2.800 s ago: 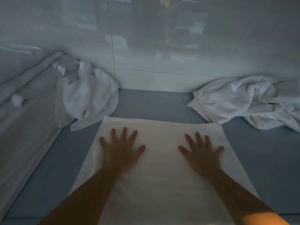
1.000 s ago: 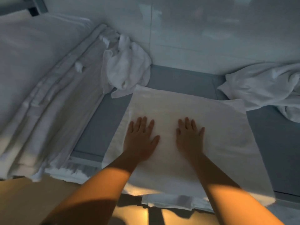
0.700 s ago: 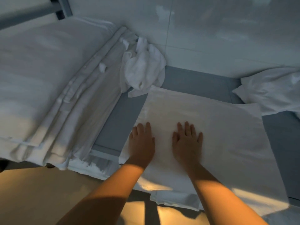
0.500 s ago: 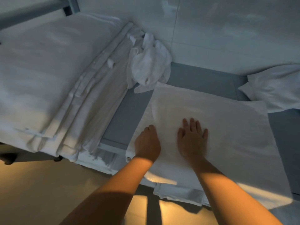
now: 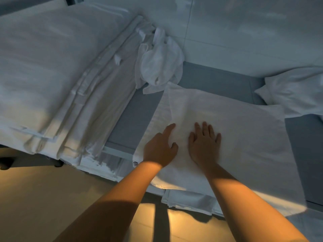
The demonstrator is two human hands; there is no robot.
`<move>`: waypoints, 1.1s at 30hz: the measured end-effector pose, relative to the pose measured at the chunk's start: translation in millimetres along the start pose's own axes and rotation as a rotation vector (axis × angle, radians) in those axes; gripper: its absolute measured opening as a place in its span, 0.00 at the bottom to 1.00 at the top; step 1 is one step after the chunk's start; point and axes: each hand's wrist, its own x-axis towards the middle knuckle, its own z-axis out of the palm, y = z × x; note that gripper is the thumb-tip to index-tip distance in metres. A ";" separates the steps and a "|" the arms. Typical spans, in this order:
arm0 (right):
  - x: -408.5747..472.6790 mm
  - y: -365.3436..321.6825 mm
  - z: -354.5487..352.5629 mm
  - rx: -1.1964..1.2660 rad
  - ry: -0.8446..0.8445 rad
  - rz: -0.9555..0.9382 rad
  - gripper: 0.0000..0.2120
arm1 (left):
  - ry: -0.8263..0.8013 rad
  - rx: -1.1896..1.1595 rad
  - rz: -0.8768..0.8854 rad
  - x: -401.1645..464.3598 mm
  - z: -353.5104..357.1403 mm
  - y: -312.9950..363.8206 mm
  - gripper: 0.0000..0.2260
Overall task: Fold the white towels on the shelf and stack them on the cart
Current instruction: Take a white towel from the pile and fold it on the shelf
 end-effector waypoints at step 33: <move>67.3 -5.0 2.8 -0.030 0.026 -0.079 0.25 | 0.179 -0.114 -0.205 132.0 16.1 12.7 0.17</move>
